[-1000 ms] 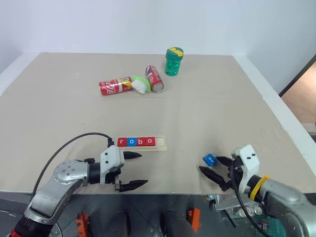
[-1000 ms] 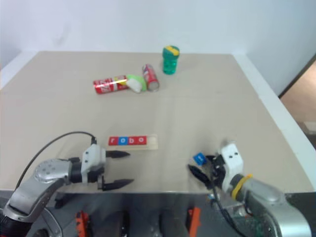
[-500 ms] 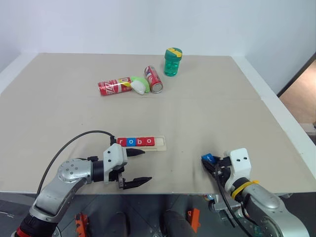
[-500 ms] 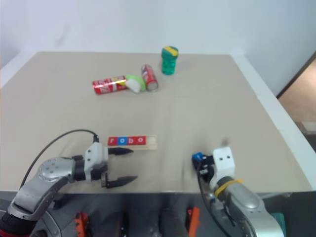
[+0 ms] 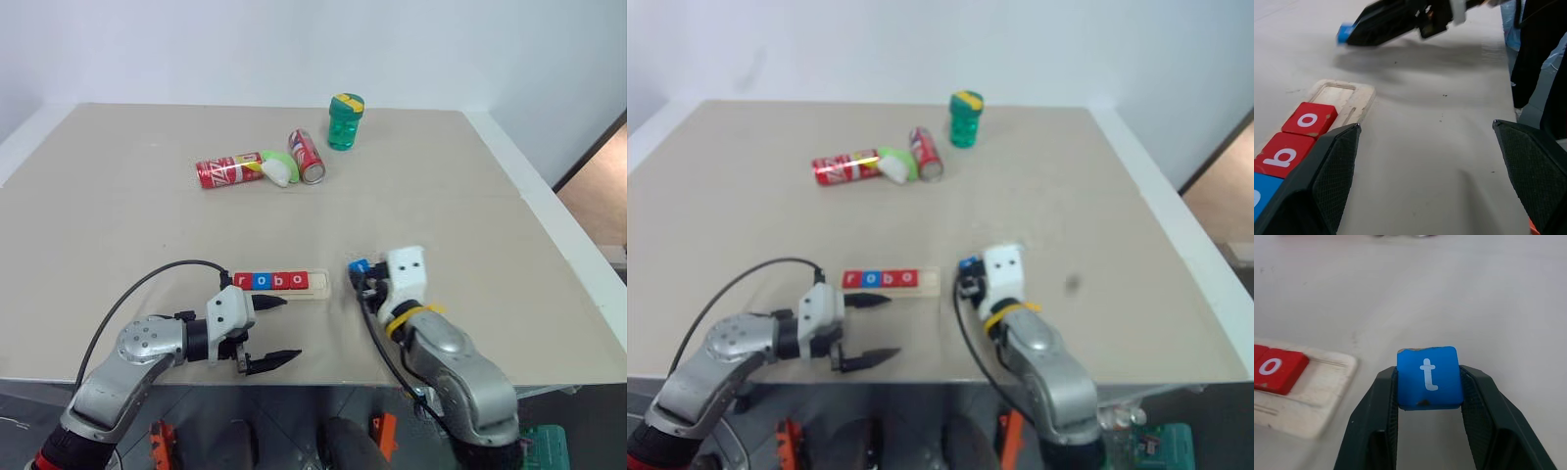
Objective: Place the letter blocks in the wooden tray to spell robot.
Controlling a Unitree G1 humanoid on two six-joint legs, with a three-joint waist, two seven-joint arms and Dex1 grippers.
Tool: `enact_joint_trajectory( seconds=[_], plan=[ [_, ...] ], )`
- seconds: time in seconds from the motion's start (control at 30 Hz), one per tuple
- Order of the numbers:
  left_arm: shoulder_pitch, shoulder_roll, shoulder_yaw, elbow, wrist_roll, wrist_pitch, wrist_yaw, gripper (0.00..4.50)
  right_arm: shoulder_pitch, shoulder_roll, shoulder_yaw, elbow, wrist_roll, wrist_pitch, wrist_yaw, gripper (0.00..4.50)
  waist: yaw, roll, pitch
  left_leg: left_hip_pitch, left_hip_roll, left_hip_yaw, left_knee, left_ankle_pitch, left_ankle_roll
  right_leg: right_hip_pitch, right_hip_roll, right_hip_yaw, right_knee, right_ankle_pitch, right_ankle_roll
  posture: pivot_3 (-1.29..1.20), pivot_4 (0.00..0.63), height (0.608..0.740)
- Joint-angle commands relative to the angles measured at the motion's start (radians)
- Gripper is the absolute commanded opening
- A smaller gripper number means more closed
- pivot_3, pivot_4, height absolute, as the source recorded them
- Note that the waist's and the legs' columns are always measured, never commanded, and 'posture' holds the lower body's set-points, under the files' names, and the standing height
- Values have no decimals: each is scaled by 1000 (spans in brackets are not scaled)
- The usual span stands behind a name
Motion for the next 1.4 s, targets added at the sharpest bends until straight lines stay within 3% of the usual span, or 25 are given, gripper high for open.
enact_joint_trajectory(
  seconds=[0.03, 0.17, 0.23, 0.4, 0.43, 0.47, 0.5, 0.57, 0.7, 0.8, 1.0, 1.1, 1.23, 1.27, 1.4],
  plan=[
    [17, 18, 25, -45, -10, 9, 10, 4500, 1, 4, 13, -9, -11, 12, 0, 1207, 2, 0, 0, -1, 0, 0, 0, 0, 0, 0, 0, -1, 0, -1, 0, 0, 150, 740],
    [31, 26, 33, -60, -10, 19, 20, 4500, 27, 12, 27, -20, -12, 15, 3, 1207, 2, 0, 0, -5, 0, -1, 0, -1, -1, -4, 0, -1, 0, -1, 0, 0, 150, 740],
    [38, 31, 36, -69, -12, 25, 25, 4500, 33, 18, 24, -44, -12, 16, 1, 2239, 2, 0, 0, -4, 0, -1, 0, -1, -1, -4, 1, -1, 1, -1, 0, 0, 150, 740],
    [41, 40, 33, -82, -18, 36, 34, 4500, -47, -42, -86, -93, 26, 53, 51, 3880, 2, 0, 0, -4, 0, -1, 1, -1, -1, -4, 1, -2, 1, 1, 0, 0, 150, 740],
    [40, 41, 33, -81, -18, 37, 34, 4500, -79, -73, -120, -83, 48, 58, 85, 4397, 2, 1, 0, -4, 0, 0, 2, 0, -1, -4, 1, -1, 1, 2, 0, 0, 150, 740],
    [39, 42, 33, -80, -18, 37, 33, 4500, -113, -102, -149, -65, 74, 57, 123, 4491, 2, 1, 0, -4, 0, 0, 2, 0, 0, -4, 0, -1, 1, 3, 1, 0, 150, 740],
    [37, 43, 33, -80, -18, 38, 33, 4500, -137, -123, -167, -50, 94, 57, 149, 4491, 2, 1, 0, -4, -1, 0, 3, 0, 0, -4, 0, 0, 1, 3, 2, 0, 150, 740],
    [36, 45, 35, -71, -18, 27, 25, 4500, -258, -221, -180, 118, 150, -32, 344, 4491, -2, 0, 1, -3, -1, 1, 3, 1, 1, -3, 0, 0, 0, 4, 2, 0, 150, 740],
    [30, 33, 41, -68, -35, 4, 13, 4500, -431, -354, -27, 531, 143, -368, 856, 4491, -7, 0, 1, 2, 0, 3, 2, 2, 3, 1, 1, 1, -1, 4, -3, 0, 150, 740],
    [27, 33, 41, -76, -37, 4, 15, 4500, -536, -359, 74, 819, 84, -660, 1147, 4491, -8, 0, 1, 5, 1, 1, 0, 2, 4, 4, 2, -2, 0, 3, -4, 0, 150, 740],
    [42, 30, 46, -97, -25, 11, 53, 4500, -703, -322, 170, 1310, -62, -1060, 1371, 4491, -7, 4, 4, 3, 0, 0, -1, 1, 4, 3, 1, -2, 0, 3, -4, 0, 150, 740],
    [72, 37, 57, -120, -28, 22, 73, 4500, -721, -323, 176, 1446, -107, -1150, 1416, 4491, -7, 4, 4, 3, -1, 0, 0, 0, 4, 4, 0, -2, 0, 4, -5, 0, 150, 740],
    [98, 45, 65, -135, -25, 25, 85, 4500, -706, -329, 170, 1523, -131, -1210, 1429, 3584, -4, 4, 4, 4, -2, 0, 1, 0, 4, 6, -2, -2, 0, 4, -5, 0, 150, 740],
    [101, 45, 64, -135, -25, 24, 86, 4500, -702, -327, 164, 1531, -128, -1216, 1430, 3052, -3, 4, 4, 6, -2, 0, 1, 0, 4, 7, -2, -3, 0, 4, -5, 0, 150, 740],
    [103, 47, 55, -129, -18, 23, 85, 4500, -672, -313, 121, 1497, -90, -1156, 1420, 1703, 0, 4, 4, 10, -2, 0, 3, 3, 4, 10, -2, -2, 0, 3, -3, 0, 150, 740]
  ],
)
